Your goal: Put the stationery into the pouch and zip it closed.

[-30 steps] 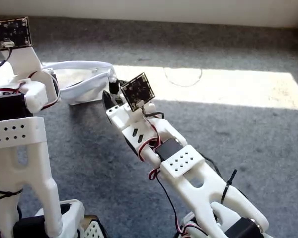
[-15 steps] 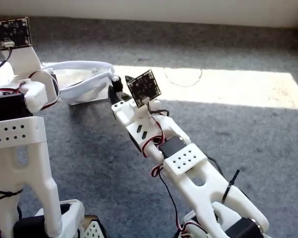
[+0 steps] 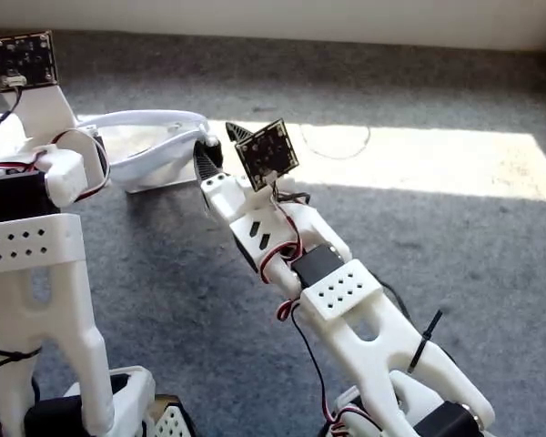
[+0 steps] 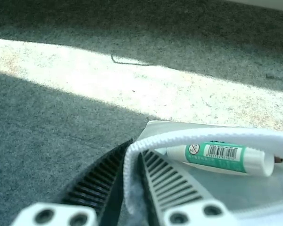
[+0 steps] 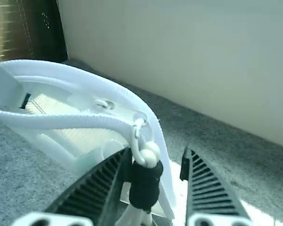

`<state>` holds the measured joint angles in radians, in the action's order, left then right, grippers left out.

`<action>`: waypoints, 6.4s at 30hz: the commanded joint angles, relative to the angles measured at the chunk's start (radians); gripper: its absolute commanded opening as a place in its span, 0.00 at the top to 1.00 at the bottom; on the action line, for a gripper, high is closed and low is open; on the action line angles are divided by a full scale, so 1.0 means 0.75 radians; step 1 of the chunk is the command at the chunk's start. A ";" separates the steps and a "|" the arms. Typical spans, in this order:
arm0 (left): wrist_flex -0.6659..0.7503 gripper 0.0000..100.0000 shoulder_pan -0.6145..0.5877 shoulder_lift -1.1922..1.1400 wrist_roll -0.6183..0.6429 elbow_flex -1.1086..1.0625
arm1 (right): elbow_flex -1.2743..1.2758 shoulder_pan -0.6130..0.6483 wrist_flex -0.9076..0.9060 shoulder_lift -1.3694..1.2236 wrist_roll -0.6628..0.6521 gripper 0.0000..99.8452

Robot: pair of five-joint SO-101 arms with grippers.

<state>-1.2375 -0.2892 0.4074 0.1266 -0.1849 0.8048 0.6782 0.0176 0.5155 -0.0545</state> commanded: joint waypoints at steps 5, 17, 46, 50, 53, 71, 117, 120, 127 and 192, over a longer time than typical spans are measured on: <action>-0.004 0.99 0.015 -0.013 -0.010 -0.011 | -0.085 -0.013 0.030 0.058 -0.006 0.91; -0.004 0.99 0.015 -0.013 -0.010 -0.011 | -0.066 -0.013 -0.146 0.058 -0.002 0.93; -0.004 0.99 0.015 -0.013 -0.010 -0.011 | -0.064 -0.015 -0.199 0.064 -0.139 1.00; -0.004 0.99 0.015 -0.013 -0.010 -0.011 | -0.050 -0.019 -0.206 0.204 -0.155 1.00; -0.004 0.99 0.017 -0.013 -0.010 -0.011 | 0.009 -0.013 -0.353 0.367 -0.260 1.00; -0.012 0.81 0.163 -0.003 -0.018 -0.011 | 0.330 -0.013 -0.815 0.830 -0.297 1.00; -0.012 0.81 0.778 -0.001 -0.415 0.202 | 0.924 -0.021 -0.811 1.683 -0.297 1.00; -0.014 0.82 0.711 -0.001 -0.499 0.251 | 0.930 -0.019 -0.811 1.685 -0.297 1.00; -0.014 0.90 0.654 -0.001 -0.736 0.345 | 0.928 -0.015 -0.811 1.685 -0.297 1.00; -0.393 0.80 0.414 0.206 -0.689 0.594 | 0.952 -0.017 -0.813 1.687 -0.397 1.00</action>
<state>-1.4461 0.1112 0.4994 -0.3997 0.2202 1.5351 0.6705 -0.5930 1.7645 -0.3506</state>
